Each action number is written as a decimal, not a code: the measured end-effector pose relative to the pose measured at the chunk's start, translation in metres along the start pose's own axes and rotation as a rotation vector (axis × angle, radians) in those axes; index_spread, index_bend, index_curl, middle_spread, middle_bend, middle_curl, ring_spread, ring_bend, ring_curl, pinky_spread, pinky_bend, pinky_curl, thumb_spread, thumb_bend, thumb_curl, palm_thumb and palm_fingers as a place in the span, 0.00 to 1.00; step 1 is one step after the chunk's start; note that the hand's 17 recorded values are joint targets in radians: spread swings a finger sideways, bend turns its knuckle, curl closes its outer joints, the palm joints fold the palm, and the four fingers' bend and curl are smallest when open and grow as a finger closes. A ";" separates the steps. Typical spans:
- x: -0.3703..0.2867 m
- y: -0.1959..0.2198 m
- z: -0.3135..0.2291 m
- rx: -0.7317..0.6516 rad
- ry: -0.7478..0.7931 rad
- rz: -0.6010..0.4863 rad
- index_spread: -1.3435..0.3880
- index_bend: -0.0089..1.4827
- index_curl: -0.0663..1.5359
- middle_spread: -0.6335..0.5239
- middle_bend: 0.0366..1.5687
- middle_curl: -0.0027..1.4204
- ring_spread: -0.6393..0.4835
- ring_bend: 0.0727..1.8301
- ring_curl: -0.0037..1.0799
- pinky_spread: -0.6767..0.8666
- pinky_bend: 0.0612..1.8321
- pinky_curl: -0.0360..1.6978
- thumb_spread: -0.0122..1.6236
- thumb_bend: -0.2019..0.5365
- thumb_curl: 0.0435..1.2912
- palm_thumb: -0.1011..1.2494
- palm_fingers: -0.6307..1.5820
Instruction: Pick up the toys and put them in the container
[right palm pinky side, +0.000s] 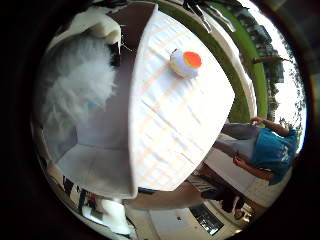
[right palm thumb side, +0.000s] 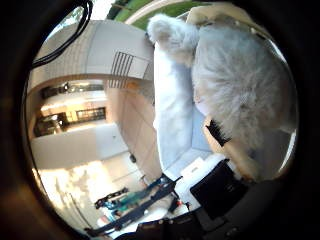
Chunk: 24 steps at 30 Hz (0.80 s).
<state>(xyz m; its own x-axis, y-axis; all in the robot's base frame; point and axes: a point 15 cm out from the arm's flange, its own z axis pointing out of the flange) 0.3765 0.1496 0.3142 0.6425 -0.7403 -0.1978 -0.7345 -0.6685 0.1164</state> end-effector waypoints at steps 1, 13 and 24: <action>0.002 -0.003 -0.003 -0.002 0.002 -0.015 0.49 0.21 0.30 0.60 0.13 0.36 0.80 0.29 0.41 0.70 0.50 0.34 0.69 0.24 0.36 0.68 0.16; 0.059 0.009 -0.079 0.116 0.044 -0.032 0.51 0.11 0.23 0.63 0.07 0.26 0.84 0.20 0.32 0.75 0.39 0.26 0.66 0.23 0.34 0.66 0.26; 0.047 -0.007 -0.076 0.076 0.024 -0.097 0.52 0.10 0.20 0.61 0.09 0.23 0.84 0.19 0.31 0.75 0.37 0.23 0.68 0.19 0.24 0.49 0.27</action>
<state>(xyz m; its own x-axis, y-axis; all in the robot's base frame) 0.4282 0.1141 0.3776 0.7155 -0.6747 -0.1811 -0.6828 -0.7303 0.0234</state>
